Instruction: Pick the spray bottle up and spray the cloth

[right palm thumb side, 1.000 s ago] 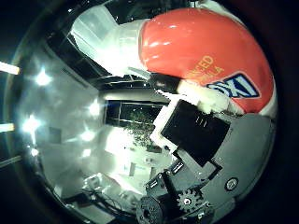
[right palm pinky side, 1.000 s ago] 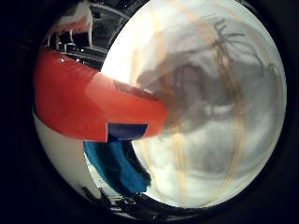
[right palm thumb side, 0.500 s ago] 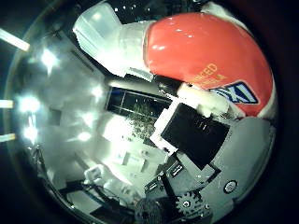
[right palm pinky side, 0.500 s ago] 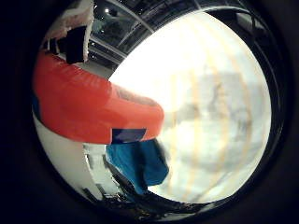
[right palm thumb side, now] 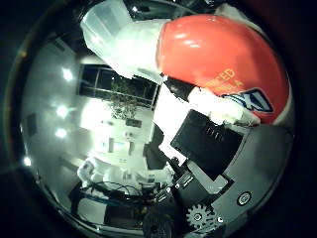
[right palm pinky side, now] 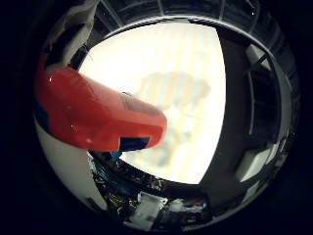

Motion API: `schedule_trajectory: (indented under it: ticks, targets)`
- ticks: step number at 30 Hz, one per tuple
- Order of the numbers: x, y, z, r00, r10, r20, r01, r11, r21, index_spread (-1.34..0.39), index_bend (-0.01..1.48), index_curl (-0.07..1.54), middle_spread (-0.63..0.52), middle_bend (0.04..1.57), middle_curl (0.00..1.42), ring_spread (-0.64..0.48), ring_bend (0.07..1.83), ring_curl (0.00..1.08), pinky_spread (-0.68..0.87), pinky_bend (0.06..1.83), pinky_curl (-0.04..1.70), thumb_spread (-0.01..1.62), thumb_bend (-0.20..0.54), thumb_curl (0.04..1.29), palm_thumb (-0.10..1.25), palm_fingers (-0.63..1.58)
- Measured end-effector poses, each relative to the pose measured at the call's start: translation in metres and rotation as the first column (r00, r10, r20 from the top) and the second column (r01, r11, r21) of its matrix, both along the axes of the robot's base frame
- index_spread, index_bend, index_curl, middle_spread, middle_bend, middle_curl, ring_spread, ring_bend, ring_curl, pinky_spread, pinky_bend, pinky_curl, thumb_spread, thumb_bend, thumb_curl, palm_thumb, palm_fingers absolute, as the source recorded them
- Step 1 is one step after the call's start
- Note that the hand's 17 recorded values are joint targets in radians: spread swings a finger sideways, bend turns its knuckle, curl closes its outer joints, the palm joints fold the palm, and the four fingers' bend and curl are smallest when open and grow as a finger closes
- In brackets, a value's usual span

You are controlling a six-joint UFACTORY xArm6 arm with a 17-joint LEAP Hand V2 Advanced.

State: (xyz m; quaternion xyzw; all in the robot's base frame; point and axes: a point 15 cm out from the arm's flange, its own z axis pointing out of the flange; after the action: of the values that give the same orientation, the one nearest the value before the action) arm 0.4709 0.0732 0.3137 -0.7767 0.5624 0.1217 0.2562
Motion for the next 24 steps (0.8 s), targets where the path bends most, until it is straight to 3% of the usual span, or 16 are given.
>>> schedule_trajectory:
  ticks: [9,15,24]
  targets:
    - [-0.026,0.047,0.018,0.996,0.083,-0.019,-0.085,0.944,-0.319,-0.17,1.20,0.70,-0.07,1.38,0.61,-0.16,1.48,0.60,-0.15,0.95,1.46,0.91,-0.017,0.75,1.07,1.19]
    - [-0.037,0.059,0.034,0.993,0.121,-0.008,-0.107,0.843,-0.526,-0.17,1.20,0.70,-0.07,1.38,0.60,-0.16,1.48,0.60,-0.15,0.95,1.47,0.90,-0.015,0.76,1.06,1.19]
    - [-0.028,0.082,0.038,0.985,0.174,-0.021,-0.136,0.684,-0.717,-0.17,1.20,0.70,-0.07,1.38,0.60,-0.16,1.47,0.60,-0.15,0.95,1.47,0.90,-0.015,0.76,1.05,1.19]
